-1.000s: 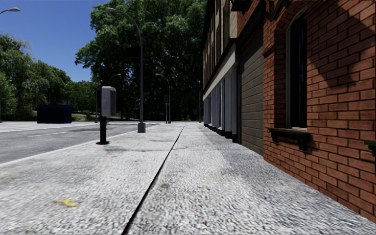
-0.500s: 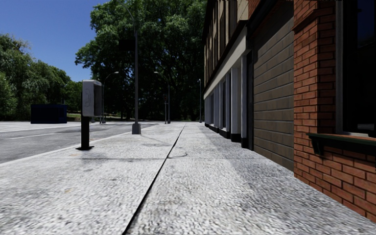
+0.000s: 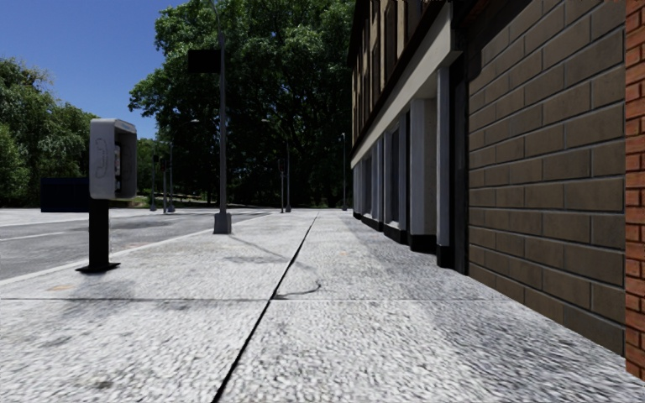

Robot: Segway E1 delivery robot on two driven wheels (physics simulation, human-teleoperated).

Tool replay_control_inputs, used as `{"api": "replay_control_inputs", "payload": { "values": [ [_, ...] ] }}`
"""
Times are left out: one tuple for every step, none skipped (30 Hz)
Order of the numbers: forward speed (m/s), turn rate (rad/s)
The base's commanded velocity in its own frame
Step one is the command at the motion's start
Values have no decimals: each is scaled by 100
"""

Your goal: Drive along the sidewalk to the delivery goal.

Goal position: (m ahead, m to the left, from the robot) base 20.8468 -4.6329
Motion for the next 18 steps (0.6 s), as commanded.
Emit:
{"api": "replay_control_inputs", "payload": {
  "values": [
    [200, 0],
    [200, 0],
    [200, 0],
    [200, 0],
    [200, 0],
    [200, 0],
    [200, 0],
    [200, 0],
    [200, 0],
    [200, 0],
    [200, 0],
    [200, 0],
    [200, 0],
    [200, 0],
    [200, 0],
    [200, 0],
    [200, 0],
    [200, 0]
  ]
}}
